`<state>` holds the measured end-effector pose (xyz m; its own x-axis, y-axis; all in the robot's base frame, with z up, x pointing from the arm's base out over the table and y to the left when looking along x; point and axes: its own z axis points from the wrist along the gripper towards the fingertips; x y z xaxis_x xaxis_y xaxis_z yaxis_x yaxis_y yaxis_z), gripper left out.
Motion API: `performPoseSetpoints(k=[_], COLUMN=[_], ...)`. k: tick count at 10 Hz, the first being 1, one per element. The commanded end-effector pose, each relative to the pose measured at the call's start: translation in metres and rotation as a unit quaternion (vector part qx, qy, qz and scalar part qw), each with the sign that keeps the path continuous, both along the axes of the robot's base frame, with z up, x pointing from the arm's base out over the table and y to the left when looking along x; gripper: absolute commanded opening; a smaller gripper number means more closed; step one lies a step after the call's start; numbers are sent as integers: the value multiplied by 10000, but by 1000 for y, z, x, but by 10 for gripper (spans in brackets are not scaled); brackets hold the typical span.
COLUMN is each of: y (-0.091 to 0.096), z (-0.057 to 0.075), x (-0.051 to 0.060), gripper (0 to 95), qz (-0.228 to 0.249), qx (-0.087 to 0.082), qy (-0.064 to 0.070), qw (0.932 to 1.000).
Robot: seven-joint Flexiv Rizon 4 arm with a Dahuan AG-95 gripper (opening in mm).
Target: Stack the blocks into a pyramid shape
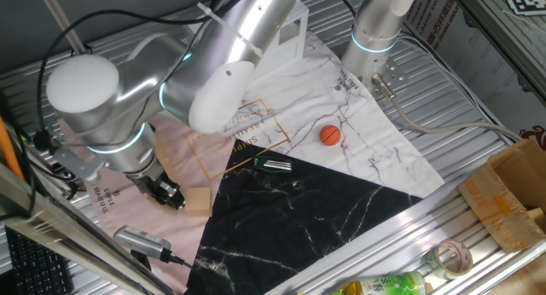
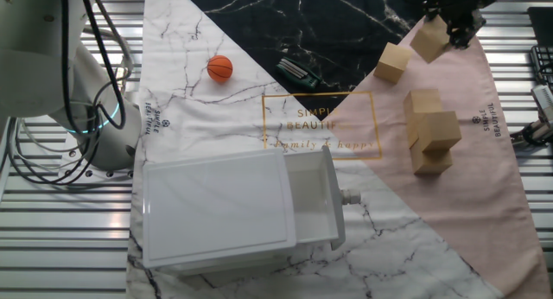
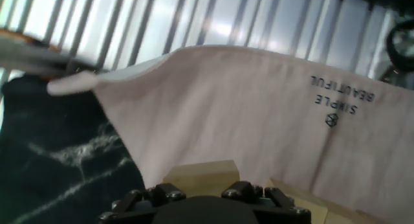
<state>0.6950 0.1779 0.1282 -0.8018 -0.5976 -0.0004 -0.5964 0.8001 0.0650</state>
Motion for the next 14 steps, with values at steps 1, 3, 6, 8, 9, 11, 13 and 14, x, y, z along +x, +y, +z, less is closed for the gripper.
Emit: performPoseSetpoints(k=[1, 3, 6, 8, 9, 11, 13, 14], y=[2, 2, 0, -1, -3, -6, -9, -11], z=[-1, -1, -2, -3, -4, -6, -7, -8], x=[-3, -4, -4, -5, -6, -8, -12, -14], gripper=[0, 0, 0, 0, 0, 0, 0, 0], qz=[1144, 1645, 2053, 2321, 2695, 3341, 3513, 3478], qx=[-22, -34, -41, -82, -86, -72, -60, -102], qy=[52, 101, 187, 237, 251, 235, 213, 138], qw=[9934, 9863, 9785, 9724, 9626, 9422, 9360, 9374])
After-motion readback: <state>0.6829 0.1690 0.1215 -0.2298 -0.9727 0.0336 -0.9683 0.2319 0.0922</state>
